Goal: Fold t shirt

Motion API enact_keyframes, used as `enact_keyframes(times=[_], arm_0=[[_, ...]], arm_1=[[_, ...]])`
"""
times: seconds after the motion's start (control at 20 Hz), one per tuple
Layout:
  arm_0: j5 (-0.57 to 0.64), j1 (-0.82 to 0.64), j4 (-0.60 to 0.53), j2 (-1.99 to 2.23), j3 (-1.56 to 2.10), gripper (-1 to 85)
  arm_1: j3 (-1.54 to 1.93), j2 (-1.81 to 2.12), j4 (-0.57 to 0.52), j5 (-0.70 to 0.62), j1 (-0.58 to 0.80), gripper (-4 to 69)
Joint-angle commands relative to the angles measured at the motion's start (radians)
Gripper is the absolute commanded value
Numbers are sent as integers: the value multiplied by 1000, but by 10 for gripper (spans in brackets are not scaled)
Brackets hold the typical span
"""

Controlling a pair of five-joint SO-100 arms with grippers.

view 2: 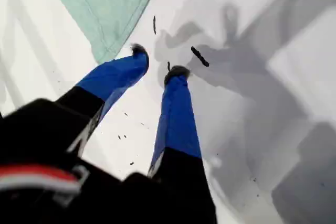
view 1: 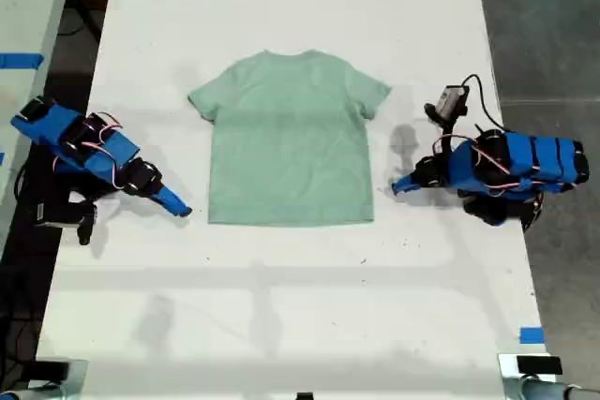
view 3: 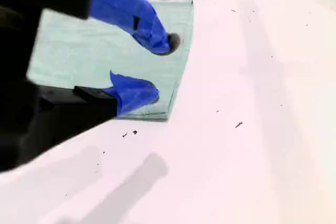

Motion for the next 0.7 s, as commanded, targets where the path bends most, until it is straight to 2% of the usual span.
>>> enact_keyframes(times=[0.0,0.1,0.15,0.2,0.25,0.3,0.35,0.4,0.45,0.5,0.55,0.65], arm_0=[[-15,15,-11,6,11,112],[-15,15,-11,6,11,112],[-15,15,-11,6,11,112],[-15,15,-11,6,11,112],[-15,15,-11,6,11,112],[-15,15,-11,6,11,112],[-15,15,-11,6,11,112],[-15,14,-11,6,11,112],[-15,14,-11,6,11,112],[-15,14,-11,6,11,112],[-15,12,-11,6,11,112],[-15,12,-11,6,11,112]], arm_1=[[38,3,-25,-3,6,103],[38,3,-25,-8,6,103],[38,5,-26,-37,0,79],[0,6,-23,-118,-67,-6],[-120,6,-21,-89,-117,-5],[-215,6,-133,-150,-94,-5],[-285,6,-314,-325,-69,-5],[-371,-34,-394,-411,-35,29],[-560,-218,-316,-439,66,8],[-765,-446,-212,-460,179,18],[-942,-657,-149,-497,264,55],[-1212,-980,-38,-546,439,85]])
